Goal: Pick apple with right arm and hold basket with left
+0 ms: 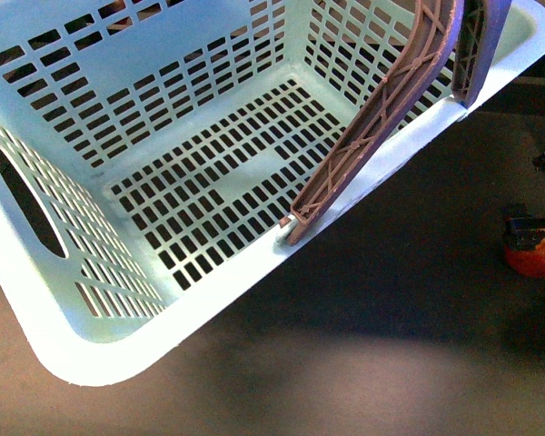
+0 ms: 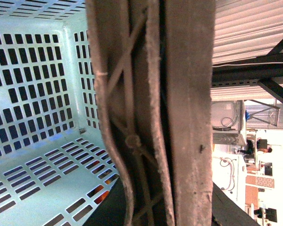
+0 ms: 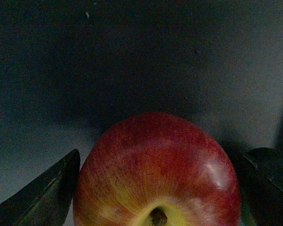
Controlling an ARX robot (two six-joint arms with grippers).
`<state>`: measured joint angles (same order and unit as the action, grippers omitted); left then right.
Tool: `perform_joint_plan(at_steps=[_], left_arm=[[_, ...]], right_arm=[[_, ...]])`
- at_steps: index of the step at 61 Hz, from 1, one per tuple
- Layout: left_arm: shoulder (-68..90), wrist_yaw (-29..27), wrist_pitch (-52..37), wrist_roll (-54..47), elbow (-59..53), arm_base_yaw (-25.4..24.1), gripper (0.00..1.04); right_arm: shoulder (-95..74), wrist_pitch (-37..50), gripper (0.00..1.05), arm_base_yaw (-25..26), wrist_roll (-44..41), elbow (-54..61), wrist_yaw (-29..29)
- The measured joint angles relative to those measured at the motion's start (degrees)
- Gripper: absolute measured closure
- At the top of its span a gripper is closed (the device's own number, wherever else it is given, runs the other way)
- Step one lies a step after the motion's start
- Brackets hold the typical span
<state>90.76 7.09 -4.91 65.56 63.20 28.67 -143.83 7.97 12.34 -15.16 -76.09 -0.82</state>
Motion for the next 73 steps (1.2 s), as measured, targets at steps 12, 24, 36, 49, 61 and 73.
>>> perform_joint_plan(at_steps=[12, 24, 36, 49, 61, 73], left_arm=[[0.0, 0.0, 0.0, 0.0, 0.0, 0.0, 0.87], [0.0, 0.0, 0.0, 0.0, 0.0, 0.0, 0.87], [0.0, 0.0, 0.0, 0.0, 0.0, 0.0, 0.87], [0.0, 0.1, 0.0, 0.0, 0.0, 0.0, 0.87], [0.0, 0.1, 0.0, 0.0, 0.0, 0.0, 0.87], [0.0, 0.0, 0.0, 0.0, 0.0, 0.0, 0.88]], right_arm=[[-1.3, 0.1, 0.10, 0.0, -0.2, -0.2, -0.1], [-0.8, 1.5, 0.24, 0.4, -0.6, 1.1, 0.5], [4.8, 4.7, 0.24, 1.2, -1.0, 7.6, 3.7], [22.3, 8.3, 0.24, 0.6, -0.8, 18.6, 11.8], [41.7, 6.5, 0.24, -1.4, 2.7, 24.5, 17.4], [56.9, 4.9, 0.24, -4.8, 6.3, 26.4, 17.5]])
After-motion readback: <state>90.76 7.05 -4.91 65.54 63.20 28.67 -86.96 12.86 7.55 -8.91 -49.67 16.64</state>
